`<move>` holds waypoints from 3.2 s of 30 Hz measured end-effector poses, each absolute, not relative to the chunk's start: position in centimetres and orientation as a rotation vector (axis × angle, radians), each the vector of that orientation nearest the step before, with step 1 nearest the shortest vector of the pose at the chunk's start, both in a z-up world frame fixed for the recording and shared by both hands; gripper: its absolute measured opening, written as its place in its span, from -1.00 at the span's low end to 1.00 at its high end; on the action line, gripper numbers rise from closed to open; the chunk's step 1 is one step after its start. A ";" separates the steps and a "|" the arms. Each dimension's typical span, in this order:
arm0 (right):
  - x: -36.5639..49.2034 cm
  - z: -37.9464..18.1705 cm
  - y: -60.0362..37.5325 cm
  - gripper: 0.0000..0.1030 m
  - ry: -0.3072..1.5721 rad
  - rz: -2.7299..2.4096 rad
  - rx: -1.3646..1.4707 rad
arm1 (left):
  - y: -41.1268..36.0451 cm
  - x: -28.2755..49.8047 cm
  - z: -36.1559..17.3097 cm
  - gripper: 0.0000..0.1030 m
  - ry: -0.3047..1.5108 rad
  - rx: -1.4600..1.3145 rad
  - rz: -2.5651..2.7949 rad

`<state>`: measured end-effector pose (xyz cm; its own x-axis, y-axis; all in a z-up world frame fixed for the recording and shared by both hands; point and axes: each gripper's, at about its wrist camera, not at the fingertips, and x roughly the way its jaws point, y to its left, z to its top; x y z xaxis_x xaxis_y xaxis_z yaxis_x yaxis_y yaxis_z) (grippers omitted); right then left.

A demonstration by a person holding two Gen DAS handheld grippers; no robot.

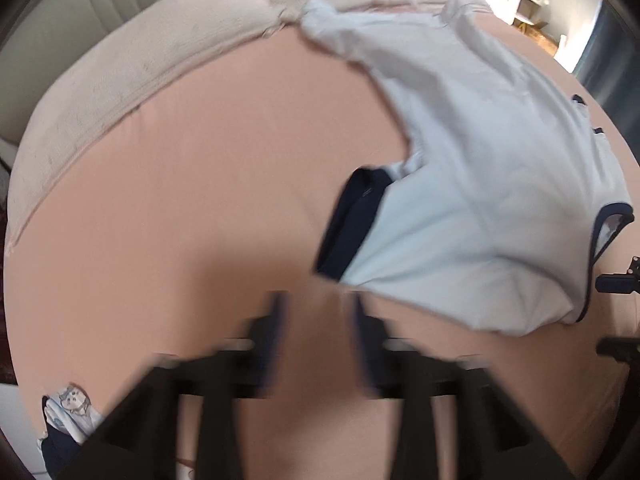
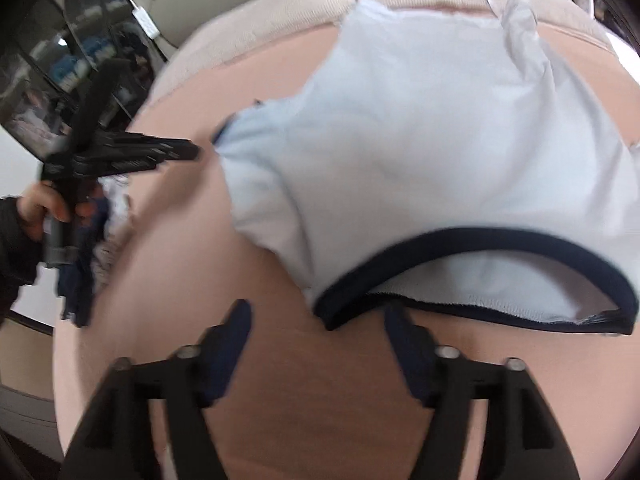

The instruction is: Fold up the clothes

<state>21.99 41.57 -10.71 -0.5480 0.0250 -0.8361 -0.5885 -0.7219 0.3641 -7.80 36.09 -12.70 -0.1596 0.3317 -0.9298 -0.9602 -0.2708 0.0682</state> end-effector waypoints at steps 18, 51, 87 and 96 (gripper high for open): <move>19.2 -9.5 38.9 0.42 0.657 2.337 -1.153 | 38.1 -6.9 -14.2 1.00 0.716 -1.165 1.670; 15.0 -11.1 38.5 0.42 0.306 2.221 -1.220 | 39.9 -7.4 -15.6 -0.75 0.596 -1.286 1.537; 8.8 -12.0 32.9 0.42 -0.180 2.024 -1.529 | 39.7 -8.5 -11.5 -0.77 0.647 -1.234 1.430; 7.7 -14.7 29.7 0.41 -0.571 1.983 -1.429 | 38.6 -7.0 -11.7 -0.74 0.781 -1.262 1.386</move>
<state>7.68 29.72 -14.68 -0.2214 0.7005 -0.6784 -0.2326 -0.7136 -0.6609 -7.04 38.63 -11.70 0.1142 0.2663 -0.9571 -0.9566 -0.2304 -0.1782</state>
